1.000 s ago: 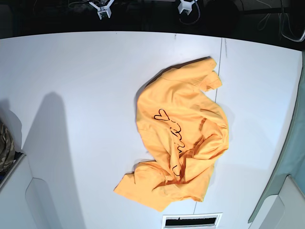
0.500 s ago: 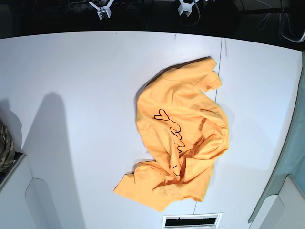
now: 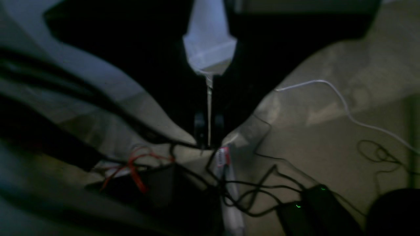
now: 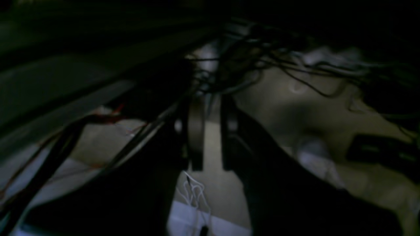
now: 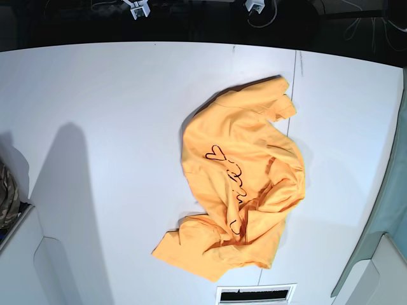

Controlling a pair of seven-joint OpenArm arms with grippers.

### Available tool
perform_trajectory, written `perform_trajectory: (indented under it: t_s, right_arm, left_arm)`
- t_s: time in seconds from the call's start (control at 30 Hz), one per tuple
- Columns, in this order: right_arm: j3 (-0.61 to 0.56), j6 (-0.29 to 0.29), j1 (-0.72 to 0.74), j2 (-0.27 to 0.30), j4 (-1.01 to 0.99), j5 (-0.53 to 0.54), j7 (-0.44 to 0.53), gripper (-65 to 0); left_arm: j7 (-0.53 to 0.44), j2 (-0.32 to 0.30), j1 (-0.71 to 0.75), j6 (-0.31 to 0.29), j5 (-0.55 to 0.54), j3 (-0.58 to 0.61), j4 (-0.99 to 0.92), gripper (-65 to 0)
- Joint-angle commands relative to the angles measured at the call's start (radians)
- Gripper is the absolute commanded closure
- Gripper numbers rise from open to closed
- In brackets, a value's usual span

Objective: Layout the t-shirt on the table in an organized manner, then fold the t-shirt properly

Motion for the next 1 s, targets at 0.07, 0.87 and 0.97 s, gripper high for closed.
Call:
perform_trajectory:
  t_s: [0.07,0.87,0.97]
  right_arm:
    - [-0.001,0.077,-0.095,0.045,0.137,0.033,0.011,-8.3]
    - [0.102,0.199,-0.478,0.279,1.247,0.478,0.000,-8.9]
    - [0.108,0.191,-0.360,0.279,1.237,0.499,-0.040,-16.3]
  left_arm:
    - [-0.004,-0.035,0.093,-0.010,-0.007,-0.011,0.137,-1.5]
    - [0.175,-0.127,0.509,-0.372,-0.366,-0.665,1.229,-23.4]
    - [0.174,-0.182,0.495,-0.319,-0.403,-0.667,1.264,-34.2]
